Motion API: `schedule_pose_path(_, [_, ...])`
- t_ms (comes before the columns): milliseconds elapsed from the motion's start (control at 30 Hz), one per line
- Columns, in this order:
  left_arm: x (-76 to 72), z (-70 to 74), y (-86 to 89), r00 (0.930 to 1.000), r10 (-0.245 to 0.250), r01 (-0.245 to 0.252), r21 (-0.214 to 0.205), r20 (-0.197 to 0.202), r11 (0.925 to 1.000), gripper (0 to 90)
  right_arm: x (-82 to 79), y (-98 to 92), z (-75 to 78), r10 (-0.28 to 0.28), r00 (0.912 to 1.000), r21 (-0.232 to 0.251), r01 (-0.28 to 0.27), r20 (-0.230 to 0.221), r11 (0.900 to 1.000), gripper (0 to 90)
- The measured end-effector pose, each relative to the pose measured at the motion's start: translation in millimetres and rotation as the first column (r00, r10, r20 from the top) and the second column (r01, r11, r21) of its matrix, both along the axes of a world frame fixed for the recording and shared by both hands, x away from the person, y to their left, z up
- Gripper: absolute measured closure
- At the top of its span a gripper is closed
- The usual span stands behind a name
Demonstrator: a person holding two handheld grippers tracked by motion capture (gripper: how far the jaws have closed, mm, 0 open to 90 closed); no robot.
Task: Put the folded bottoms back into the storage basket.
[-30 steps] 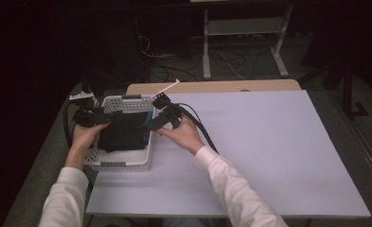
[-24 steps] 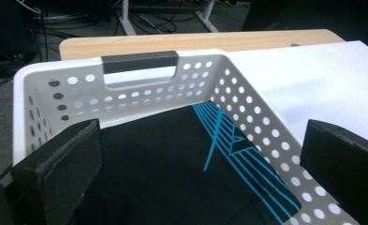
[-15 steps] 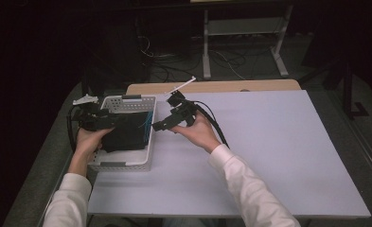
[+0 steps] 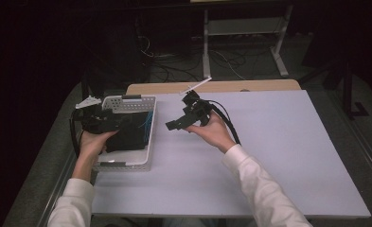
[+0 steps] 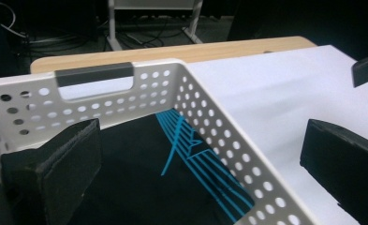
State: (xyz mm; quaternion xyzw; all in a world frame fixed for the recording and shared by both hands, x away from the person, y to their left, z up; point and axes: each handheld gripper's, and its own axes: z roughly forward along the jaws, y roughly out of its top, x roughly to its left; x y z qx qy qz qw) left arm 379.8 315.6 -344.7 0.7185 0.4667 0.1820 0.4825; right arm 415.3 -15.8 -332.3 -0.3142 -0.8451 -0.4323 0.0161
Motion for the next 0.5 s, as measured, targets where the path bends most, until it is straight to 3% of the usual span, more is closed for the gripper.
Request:
schedule_pose_path(167, [-4.6, 0.5, -5.0, 1.0000, 0.000, 0.000, 0.018, 0.010, 0.9998, 0.0, -1.2, -14.9, -1.2, -0.008, 0.9999, -0.002, 0.008, 0.013, 1.0000, 0.0])
schedule_pose_path(500, [-19.9, -0.1, -17.5, 0.9988, -0.015, 0.014, 0.017, 0.047, 0.9998, 0.0, -4.6, -41.5, -6.0, -0.024, 0.9990, 0.013, 0.023, 0.037, 0.9997, 0.0])
